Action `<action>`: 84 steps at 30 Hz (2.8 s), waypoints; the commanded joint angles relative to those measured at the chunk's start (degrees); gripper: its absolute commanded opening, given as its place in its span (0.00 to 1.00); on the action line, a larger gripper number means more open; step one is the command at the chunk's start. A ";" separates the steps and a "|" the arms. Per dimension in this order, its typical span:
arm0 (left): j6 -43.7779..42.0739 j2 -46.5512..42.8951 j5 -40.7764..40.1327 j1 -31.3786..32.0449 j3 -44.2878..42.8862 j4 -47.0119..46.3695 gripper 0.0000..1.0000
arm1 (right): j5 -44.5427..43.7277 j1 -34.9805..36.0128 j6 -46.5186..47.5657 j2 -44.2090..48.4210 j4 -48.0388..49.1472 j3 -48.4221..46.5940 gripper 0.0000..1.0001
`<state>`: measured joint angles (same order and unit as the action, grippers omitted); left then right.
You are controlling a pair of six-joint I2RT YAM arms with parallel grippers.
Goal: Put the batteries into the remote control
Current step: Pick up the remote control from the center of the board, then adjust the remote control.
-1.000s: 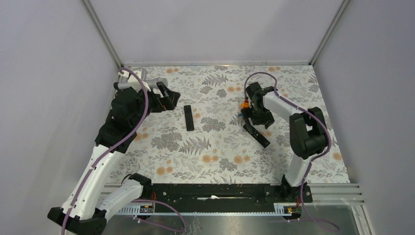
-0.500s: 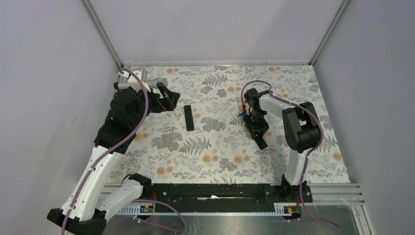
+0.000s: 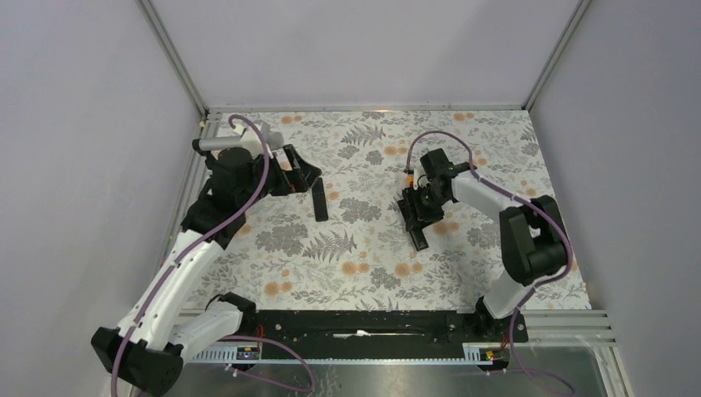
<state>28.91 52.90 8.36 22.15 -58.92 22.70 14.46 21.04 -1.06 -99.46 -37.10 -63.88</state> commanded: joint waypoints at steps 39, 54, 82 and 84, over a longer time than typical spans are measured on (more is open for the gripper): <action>18.93 41.73 6.44 12.65 -17.94 7.14 0.00 | 22.38 11.98 -26.87 12.20 43.88 10.18 0.71; 28.06 47.95 0.03 9.40 -28.62 26.62 0.00 | -30.42 31.17 -17.31 23.11 43.53 16.49 0.72; 33.56 46.91 1.48 7.39 -28.58 28.10 0.06 | -44.32 40.65 -10.19 11.67 46.18 11.59 0.27; 33.79 47.17 2.03 7.23 -28.54 28.16 0.04 | -46.24 41.42 -8.46 10.90 47.22 11.75 0.43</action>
<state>60.69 101.38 7.44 29.61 -85.52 50.92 -25.28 61.32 -12.51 -86.63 8.54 -50.59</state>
